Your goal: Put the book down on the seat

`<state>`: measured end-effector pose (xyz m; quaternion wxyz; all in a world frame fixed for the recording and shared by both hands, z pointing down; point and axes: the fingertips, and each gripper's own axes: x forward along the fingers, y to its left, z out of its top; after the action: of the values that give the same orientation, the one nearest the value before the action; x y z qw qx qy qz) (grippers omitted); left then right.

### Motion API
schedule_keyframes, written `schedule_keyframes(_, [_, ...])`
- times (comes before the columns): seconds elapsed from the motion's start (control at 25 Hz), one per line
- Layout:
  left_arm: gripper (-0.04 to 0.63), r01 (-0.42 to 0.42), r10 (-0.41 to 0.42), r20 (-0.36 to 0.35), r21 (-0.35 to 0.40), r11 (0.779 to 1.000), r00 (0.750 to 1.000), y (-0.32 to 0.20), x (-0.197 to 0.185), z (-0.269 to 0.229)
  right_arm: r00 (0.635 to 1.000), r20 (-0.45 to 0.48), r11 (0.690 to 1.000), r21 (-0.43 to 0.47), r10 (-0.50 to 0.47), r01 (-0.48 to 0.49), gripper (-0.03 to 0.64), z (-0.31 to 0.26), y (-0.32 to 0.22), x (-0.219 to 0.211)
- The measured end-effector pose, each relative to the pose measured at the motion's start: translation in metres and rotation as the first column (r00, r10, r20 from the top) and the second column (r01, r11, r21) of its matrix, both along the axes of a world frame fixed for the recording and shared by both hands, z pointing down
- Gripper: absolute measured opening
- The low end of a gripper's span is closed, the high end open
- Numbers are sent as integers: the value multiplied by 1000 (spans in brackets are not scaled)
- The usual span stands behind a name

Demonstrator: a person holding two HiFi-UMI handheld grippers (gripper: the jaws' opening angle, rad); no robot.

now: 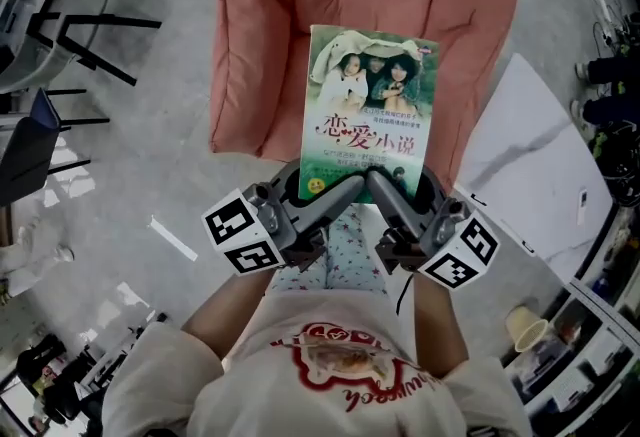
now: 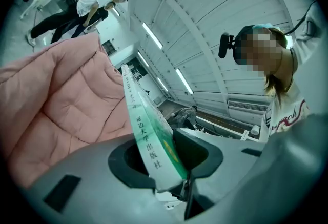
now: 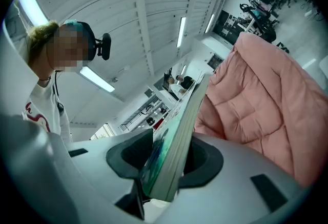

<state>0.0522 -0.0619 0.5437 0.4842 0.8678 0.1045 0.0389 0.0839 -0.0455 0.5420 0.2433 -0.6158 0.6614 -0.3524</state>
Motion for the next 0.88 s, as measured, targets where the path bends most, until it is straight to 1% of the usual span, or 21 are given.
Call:
schedule_keyframes(0.16, [117,3,-2,18,-16,1000,1000,3,0,9,1000,15,1000,-23,-10,10,144,9,2,0])
schedule_keyframes(0.32, [117,6,-6,23,-16,1000,1000,2,0,10,1000,21,999,-34,-10,11,144,11,2,0])
schedule_keyframes(0.48, [117,2,-2,28,6,1000,1000,-1,1,-2,1000,24,1000,-19,-8,8,144,-1,-2,1])
schedule_keyframes(0.64, [117,-2,1,38,14,1000,999,0,1,-3,999,35,1000,-16,-7,8,144,-1,-1,1])
schedule_keyframes(0.72, [117,-5,4,39,29,1000,999,0,1,-1,999,34,1000,-3,-6,6,144,0,-1,1])
schedule_keyframes(0.88, [117,-18,16,17,93,996,1000,1,0,-1,1000,8,999,52,2,-2,144,0,0,0])
